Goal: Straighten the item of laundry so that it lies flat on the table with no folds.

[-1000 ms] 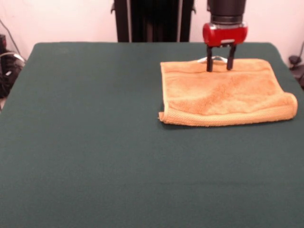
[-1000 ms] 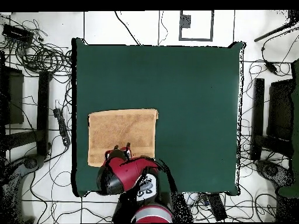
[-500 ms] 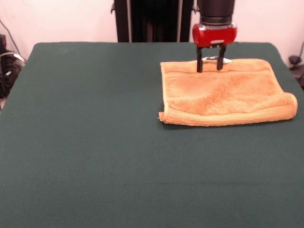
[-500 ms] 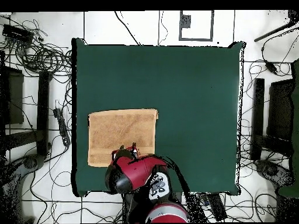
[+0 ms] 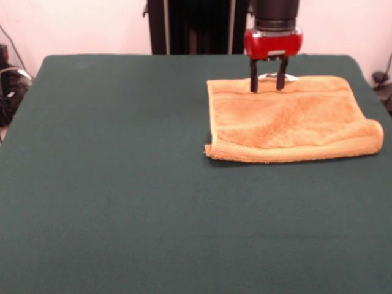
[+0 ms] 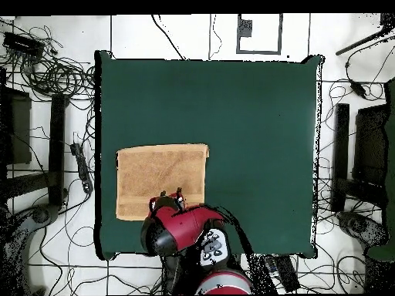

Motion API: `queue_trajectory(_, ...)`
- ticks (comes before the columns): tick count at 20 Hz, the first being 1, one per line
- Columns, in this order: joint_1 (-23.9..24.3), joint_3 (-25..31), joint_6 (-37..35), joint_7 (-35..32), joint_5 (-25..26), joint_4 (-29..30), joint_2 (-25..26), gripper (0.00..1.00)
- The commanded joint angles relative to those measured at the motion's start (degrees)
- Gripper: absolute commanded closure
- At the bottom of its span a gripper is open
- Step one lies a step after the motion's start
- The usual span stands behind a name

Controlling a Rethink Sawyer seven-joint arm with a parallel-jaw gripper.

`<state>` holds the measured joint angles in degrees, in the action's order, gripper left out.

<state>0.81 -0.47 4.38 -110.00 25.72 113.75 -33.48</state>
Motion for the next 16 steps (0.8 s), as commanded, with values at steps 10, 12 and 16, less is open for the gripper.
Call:
queue_trajectory(10,-3.36,1.60,-11.03,-6.85,-4.52,-2.38,7.45,0.00)
queue_trajectory(12,-3.71,1.10,-11.26,-7.20,-4.77,-2.62,8.03,0.00)
queue_trajectory(16,-3.63,0.83,-9.64,-7.65,-4.59,-3.27,10.41,0.00)
